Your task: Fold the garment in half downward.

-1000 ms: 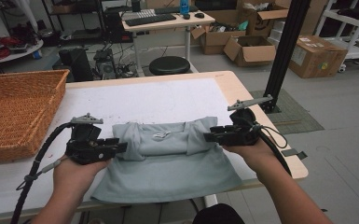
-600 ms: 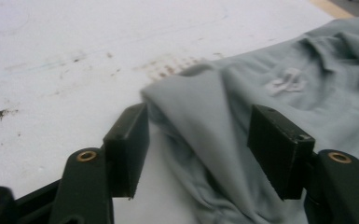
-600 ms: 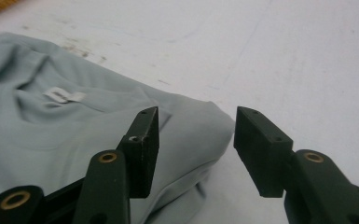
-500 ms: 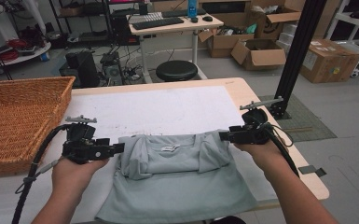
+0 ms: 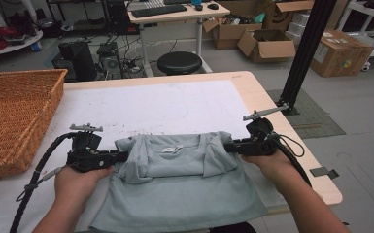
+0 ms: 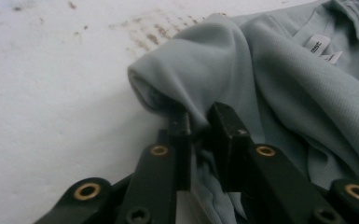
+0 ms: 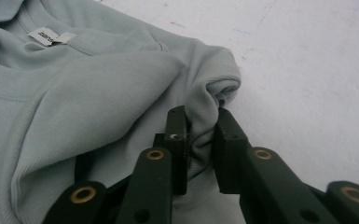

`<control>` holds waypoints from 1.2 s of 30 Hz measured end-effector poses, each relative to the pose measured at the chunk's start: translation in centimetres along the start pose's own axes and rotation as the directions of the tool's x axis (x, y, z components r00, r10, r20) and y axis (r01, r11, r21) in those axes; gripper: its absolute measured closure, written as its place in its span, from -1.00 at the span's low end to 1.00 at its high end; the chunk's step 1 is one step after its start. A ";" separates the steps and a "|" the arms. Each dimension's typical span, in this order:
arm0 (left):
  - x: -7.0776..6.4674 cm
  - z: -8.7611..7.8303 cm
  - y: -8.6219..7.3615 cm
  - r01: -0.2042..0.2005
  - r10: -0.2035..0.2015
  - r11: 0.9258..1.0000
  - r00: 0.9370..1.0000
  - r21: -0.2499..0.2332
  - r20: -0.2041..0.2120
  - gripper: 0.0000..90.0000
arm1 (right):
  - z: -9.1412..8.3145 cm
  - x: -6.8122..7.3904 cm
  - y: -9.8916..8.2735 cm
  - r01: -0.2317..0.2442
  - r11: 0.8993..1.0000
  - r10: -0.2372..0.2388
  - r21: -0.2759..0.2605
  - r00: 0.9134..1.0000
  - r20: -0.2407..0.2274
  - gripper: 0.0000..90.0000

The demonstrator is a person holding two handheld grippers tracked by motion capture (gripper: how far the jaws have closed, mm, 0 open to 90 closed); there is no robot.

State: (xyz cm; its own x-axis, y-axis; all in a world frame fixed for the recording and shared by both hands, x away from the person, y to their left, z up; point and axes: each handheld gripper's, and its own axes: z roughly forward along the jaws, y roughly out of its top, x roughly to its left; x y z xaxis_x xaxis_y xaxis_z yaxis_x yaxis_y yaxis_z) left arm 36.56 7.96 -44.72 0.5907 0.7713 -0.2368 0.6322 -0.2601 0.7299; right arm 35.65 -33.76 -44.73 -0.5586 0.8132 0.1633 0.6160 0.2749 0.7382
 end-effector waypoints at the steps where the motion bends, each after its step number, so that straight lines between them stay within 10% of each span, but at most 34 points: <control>1: 0.0 -0.1 0.2 -0.019 0.019 1.000 1.000 0.006 -0.017 0.78 | 0.0 0.0 0.1 0.008 1.000 -0.008 0.000 1.000 0.000 0.78; 8: 2.6 -1.0 2.4 -0.077 0.077 0.997 0.992 0.004 -0.097 0.80 | 2.0 0.3 2.8 0.050 0.998 -0.050 -0.032 0.999 -0.011 0.82; 18: 7.0 0.0 3.4 -0.033 0.035 0.999 0.995 0.019 -0.092 0.76 | 6.7 -1.2 6.4 0.041 0.999 -0.042 -0.024 0.999 -0.027 0.77; 27: 5.2 -2.3 5.4 -0.030 0.018 0.993 0.994 -0.117 -0.106 0.14 | 3.5 -0.3 8.2 0.069 0.987 -0.064 -0.145 0.997 0.037 0.33; 36: 4.3 1.5 7.6 -0.033 0.032 0.998 0.999 -0.048 -0.021 0.03 | 6.7 1.4 10.3 0.073 0.995 -0.074 -0.065 0.997 -0.011 0.22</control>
State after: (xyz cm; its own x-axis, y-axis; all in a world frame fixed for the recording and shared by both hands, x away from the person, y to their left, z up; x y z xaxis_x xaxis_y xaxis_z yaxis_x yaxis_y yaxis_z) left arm 44.63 8.42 -41.10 0.6003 0.7744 -0.1996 0.5874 -0.2576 0.7672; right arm 44.96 -26.34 -41.27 -0.6087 0.7850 0.1150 0.5358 0.2998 0.7893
